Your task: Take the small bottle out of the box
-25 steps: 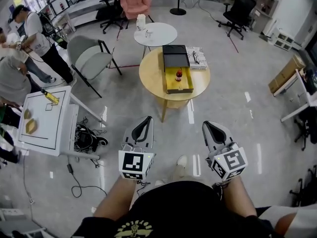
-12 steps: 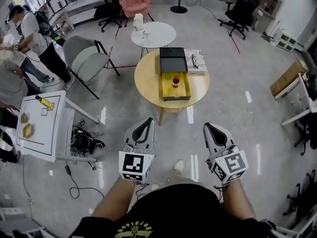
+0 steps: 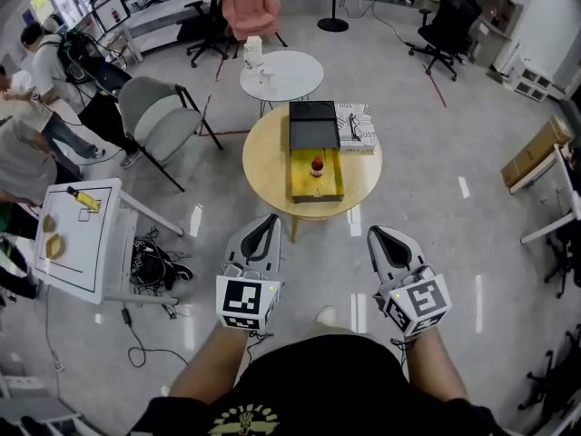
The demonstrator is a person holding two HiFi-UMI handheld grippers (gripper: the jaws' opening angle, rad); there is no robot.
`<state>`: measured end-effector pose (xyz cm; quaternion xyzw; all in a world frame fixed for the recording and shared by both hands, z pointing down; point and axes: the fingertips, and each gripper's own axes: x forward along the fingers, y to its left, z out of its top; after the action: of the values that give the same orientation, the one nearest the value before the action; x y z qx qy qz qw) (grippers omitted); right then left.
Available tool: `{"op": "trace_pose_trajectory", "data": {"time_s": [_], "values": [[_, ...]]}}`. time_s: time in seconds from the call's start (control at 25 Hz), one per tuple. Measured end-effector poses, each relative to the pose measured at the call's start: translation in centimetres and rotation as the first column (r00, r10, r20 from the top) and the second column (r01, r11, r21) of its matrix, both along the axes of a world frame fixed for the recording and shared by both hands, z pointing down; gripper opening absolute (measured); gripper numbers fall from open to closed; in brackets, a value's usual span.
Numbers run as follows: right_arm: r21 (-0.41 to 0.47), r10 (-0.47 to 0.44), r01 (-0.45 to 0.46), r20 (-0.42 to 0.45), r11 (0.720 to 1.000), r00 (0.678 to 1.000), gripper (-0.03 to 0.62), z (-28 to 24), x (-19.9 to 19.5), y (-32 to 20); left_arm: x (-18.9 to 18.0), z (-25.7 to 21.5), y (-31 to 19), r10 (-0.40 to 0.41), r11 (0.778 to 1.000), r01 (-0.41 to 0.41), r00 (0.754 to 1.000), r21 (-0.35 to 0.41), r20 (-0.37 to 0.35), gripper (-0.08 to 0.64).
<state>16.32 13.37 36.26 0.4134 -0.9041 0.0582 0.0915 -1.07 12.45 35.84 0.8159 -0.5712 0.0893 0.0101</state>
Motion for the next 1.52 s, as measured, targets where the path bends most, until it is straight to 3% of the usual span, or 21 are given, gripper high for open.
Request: {"op": "trace_pose_trajectory", "data": {"time_s": [0.4, 0.84, 1.24, 1.52], "values": [[0.010, -0.071, 0.070, 0.025, 0.997, 0.997, 0.015, -0.2, 1.7, -4.1, 2.1, -1.4, -2.8, -0.070, 0.997, 0.070, 0.998, 0.042, 0.004, 0.014], [0.001, -0.126, 0.126, 0.045, 0.992, 0.991, 0.014, 0.2, 0.8, -5.7, 0.8, -1.8, -3.3, -0.141, 0.989, 0.140, 0.990, 0.052, 0.012, 0.014], [0.011, -0.103, 0.103, 0.041, 0.995, 0.994, 0.015, -0.1, 0.9, -7.5, 1.1, -3.3, -5.2, -0.128, 0.983, 0.124, 0.992, 0.133, 0.023, 0.014], [0.009, -0.097, 0.097, 0.029, 0.995, 0.995, 0.015, 0.0, -0.3, -9.3, 0.0, -2.9, -6.9, -0.118, 0.986, 0.115, 0.993, 0.124, 0.016, 0.014]]}}
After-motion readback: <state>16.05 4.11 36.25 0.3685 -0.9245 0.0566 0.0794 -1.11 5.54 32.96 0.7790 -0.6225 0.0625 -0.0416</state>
